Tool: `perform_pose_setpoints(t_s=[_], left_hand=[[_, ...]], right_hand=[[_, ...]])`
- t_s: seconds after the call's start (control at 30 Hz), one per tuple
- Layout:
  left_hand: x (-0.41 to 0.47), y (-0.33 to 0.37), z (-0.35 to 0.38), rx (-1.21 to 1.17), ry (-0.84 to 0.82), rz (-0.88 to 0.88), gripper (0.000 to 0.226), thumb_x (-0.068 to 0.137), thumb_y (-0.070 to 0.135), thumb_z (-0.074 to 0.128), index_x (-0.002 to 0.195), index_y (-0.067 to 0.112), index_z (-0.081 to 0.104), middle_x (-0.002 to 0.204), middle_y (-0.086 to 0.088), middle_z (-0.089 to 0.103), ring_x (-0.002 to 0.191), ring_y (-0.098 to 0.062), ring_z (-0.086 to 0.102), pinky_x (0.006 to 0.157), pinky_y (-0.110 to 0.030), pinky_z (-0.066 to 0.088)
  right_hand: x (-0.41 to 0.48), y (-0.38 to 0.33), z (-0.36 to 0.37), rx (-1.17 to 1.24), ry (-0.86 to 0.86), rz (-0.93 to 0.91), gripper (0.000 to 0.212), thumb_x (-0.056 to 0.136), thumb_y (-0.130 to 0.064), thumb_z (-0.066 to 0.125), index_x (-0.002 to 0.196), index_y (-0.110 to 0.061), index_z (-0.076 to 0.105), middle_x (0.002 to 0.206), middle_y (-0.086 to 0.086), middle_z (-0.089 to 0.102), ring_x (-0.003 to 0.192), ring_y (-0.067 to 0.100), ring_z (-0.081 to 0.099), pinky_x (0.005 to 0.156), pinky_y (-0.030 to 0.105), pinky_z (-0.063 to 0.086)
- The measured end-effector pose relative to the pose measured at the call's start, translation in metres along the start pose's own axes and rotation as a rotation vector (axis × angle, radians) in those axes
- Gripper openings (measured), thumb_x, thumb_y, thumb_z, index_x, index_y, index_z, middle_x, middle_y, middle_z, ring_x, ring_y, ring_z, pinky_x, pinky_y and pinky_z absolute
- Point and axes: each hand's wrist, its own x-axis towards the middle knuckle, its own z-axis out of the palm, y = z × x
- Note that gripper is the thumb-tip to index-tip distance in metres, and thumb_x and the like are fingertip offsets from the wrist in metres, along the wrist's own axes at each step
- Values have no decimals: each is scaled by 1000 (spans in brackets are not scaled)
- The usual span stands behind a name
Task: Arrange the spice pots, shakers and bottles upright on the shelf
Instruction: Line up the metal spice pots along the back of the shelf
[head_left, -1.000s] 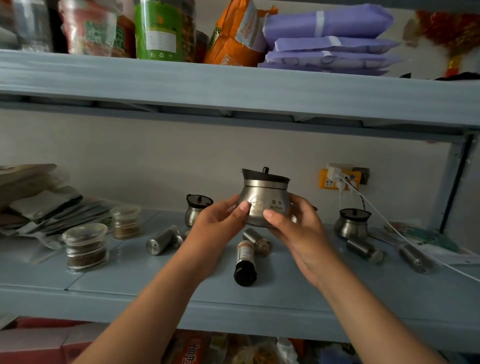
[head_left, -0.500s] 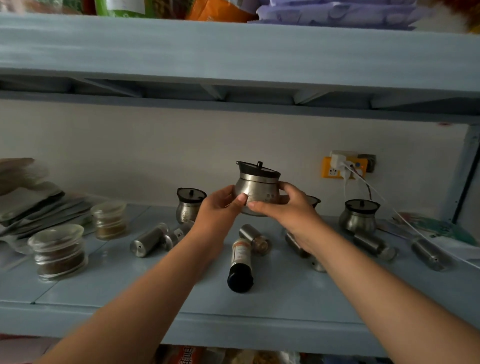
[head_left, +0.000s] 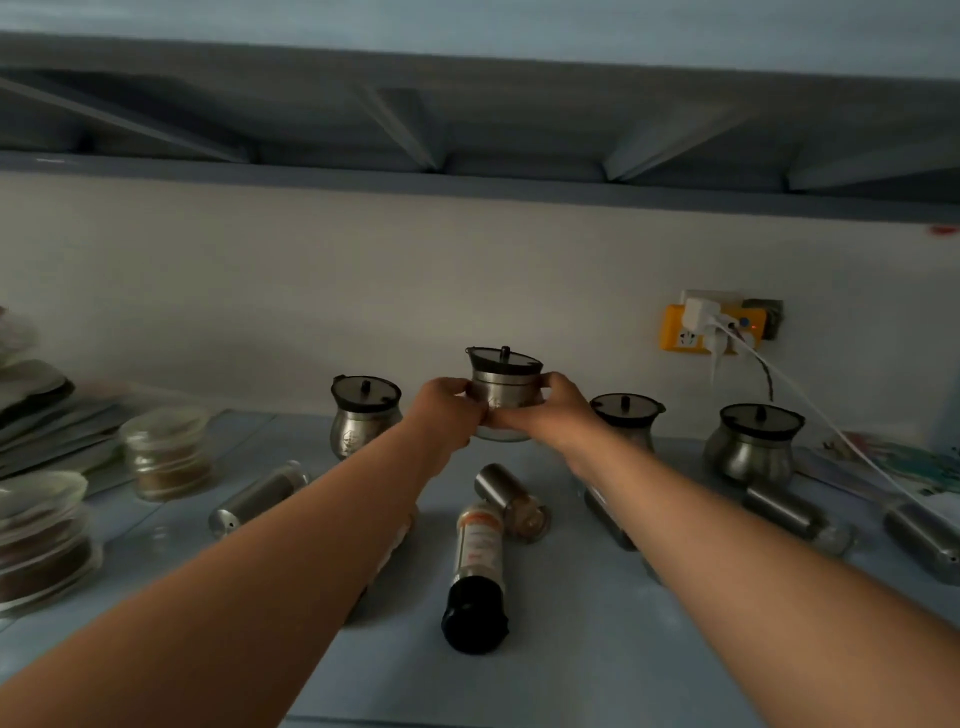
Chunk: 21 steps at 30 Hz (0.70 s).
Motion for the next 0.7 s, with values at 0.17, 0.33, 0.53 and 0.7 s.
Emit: perform_pose_setpoints(t_s=[0.17,0.33,0.53,0.7], left_hand=[[24,-18,4,179,7,-49,22,89,-1,51,106,6,62,88,-11,58,76,-20,53,75,-29,46],[40,-28,4,265,18,-50,32,88,-3,47,66,19,42,70,2,45,61,-8,46,84,-31,51],[47,-31,6,301,28,-53,32,88,-3,48,65,18,40,71,0,47,63,-12,51,82,-33,54],[43,-32,9,315,48,-85,19,84,-3,56,99,5,61,83,-17,62,82,-32,64,87,-45,56]], right_hand=[[19,12,8,-125,-84,46,49,59,-32,86,83,-24,45,103,-3,55,97,15,52,84,27,43],[25,18,10,-188,-119,33,42,63,-22,85,68,-30,44,100,1,59,97,17,56,94,33,48],[35,26,17,-264,-149,3,34,52,-26,87,70,-27,58,100,2,68,98,20,62,95,41,50],[46,38,22,-327,-157,-19,80,27,-45,81,103,-23,68,104,4,71,99,22,65,92,41,52]])
